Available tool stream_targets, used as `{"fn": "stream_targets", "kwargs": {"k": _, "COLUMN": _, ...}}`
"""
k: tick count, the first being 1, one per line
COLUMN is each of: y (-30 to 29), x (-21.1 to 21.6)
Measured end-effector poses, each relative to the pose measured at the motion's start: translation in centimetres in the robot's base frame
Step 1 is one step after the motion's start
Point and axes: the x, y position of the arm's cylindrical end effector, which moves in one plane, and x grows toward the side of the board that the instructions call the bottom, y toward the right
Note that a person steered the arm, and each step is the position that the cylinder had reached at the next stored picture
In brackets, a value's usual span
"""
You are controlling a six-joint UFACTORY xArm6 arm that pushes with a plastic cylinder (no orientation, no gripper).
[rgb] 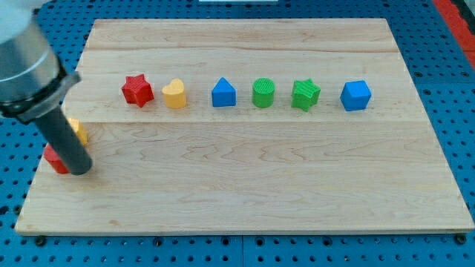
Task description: Push the red circle and hexagon to the left side of the red star
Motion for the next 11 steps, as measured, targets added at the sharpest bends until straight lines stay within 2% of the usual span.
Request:
{"fn": "stream_targets", "kwargs": {"k": 2, "y": -1.5, "x": 2.7}}
{"fn": "stream_targets", "kwargs": {"k": 3, "y": -6.2, "x": 2.7}}
{"fn": "stream_targets", "kwargs": {"k": 6, "y": -0.6, "x": -2.1}}
{"fn": "stream_targets", "kwargs": {"k": 7, "y": 0.0, "x": -3.8}}
{"fn": "stream_targets", "kwargs": {"k": 9, "y": 0.3, "x": -4.1}}
{"fn": "stream_targets", "kwargs": {"k": 11, "y": 1.8, "x": -8.2}}
